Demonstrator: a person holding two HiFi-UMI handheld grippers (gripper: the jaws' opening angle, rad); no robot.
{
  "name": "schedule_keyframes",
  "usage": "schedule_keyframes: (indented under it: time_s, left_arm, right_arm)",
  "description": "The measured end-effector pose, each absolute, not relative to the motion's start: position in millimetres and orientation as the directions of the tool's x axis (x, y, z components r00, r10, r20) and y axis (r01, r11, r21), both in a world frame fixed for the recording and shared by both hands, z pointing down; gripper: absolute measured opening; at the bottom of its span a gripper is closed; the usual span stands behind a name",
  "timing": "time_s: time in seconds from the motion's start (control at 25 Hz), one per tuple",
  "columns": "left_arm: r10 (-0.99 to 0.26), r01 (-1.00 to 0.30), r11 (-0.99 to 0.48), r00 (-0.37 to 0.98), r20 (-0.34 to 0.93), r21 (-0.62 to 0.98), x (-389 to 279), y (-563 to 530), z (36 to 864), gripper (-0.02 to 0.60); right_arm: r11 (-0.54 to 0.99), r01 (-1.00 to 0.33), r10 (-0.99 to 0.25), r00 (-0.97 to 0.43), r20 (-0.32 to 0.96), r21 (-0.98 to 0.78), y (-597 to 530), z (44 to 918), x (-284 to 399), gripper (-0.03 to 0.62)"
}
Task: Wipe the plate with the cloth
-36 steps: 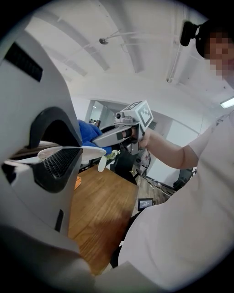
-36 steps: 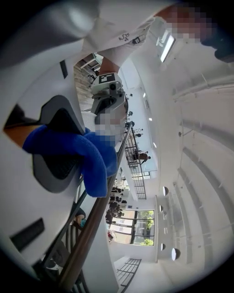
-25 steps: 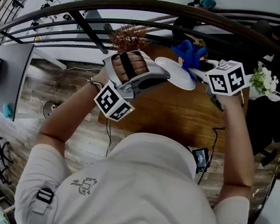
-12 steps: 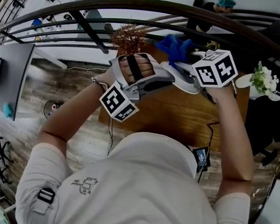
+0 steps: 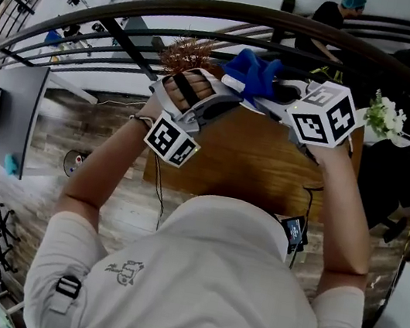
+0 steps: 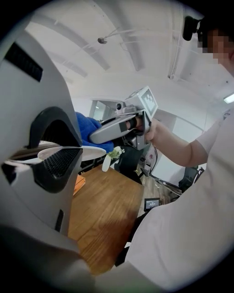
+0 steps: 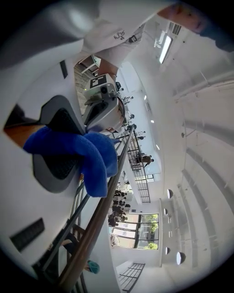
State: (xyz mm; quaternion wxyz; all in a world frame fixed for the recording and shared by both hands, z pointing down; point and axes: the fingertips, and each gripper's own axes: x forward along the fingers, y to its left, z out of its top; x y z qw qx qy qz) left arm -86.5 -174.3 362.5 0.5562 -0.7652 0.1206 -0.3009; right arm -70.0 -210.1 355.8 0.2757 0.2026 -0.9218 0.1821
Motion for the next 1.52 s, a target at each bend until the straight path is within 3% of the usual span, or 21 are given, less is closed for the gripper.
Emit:
schedule_keyframes:
  time_s: [0.24, 0.6, 1.08, 1.52]
  left_arm:
    - [-0.547, 0.126, -0.346, 0.778, 0.309, -0.93, -102.0, -183.9, 351.7, 0.021]
    - [-0.456, 0.174, -0.301, 0.837, 0.302, -0.938, -79.8, -145.7, 341.3, 0.021]
    - [-0.435, 0.202, -0.356, 0.829, 0.353, -0.913, -66.5, -148.0, 363.0, 0.021]
    - [-0.452, 0.168, -0.369, 0.827, 0.334, -0.914, -71.0, -154.4, 357.2, 0.021]
  right_arm:
    - [0.813, -0.534, -0.31, -0.736, 0.602, -0.234, -219.1, 367.6, -36.9, 0.11]
    - [0.763, -0.591, -0.305, -0.686, 0.661, -0.262, -242.4, 407.3, -16.4, 0.11]
    - [0.826, -0.506, -0.27, -0.743, 0.612, -0.249, -217.4, 377.0, -64.5, 0.11]
    - [0.766, -0.569, -0.3, -0.727, 0.617, -0.298, -205.2, 394.2, -6.4, 0.11]
